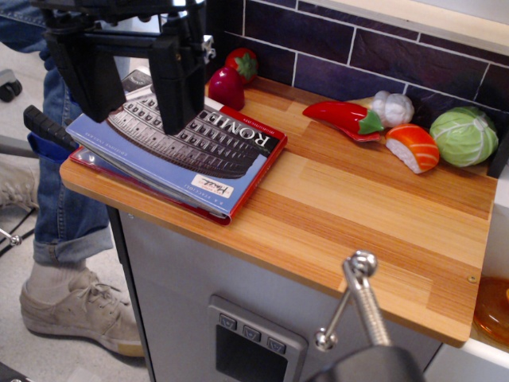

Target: Open book

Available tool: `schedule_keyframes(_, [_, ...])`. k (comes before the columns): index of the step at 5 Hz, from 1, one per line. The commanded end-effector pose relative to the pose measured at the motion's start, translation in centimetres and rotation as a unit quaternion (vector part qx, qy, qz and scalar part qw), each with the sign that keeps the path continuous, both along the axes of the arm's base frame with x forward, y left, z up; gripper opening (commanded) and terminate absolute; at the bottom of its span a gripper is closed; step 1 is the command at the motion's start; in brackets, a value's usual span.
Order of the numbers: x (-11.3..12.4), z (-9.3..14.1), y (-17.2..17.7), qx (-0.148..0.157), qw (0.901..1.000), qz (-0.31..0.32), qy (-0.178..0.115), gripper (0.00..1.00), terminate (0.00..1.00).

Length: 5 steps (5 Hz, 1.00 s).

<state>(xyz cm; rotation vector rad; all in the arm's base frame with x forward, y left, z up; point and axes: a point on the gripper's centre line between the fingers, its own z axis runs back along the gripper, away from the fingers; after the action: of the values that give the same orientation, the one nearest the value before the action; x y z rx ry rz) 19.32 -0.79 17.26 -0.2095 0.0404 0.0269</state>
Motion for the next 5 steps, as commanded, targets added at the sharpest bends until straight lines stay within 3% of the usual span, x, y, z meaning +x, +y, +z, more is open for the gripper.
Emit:
schedule_keyframes(1, [0.0,0.0,0.0,0.000,1.0000,0.000,0.000,1.00,0.00])
schedule_keyframes(2, [3.4,0.5,2.5,0.001,0.9990,-0.018,-0.041,1.00,0.00])
schedule_keyframes(3, [6.9,0.1,5.6,0.013,0.9980,-0.031,-0.054,1.00,0.00])
schedule_keyframes(5, [11.2,-5.3,13.6,0.034,0.9978,0.014,-0.055,1.00,0.00])
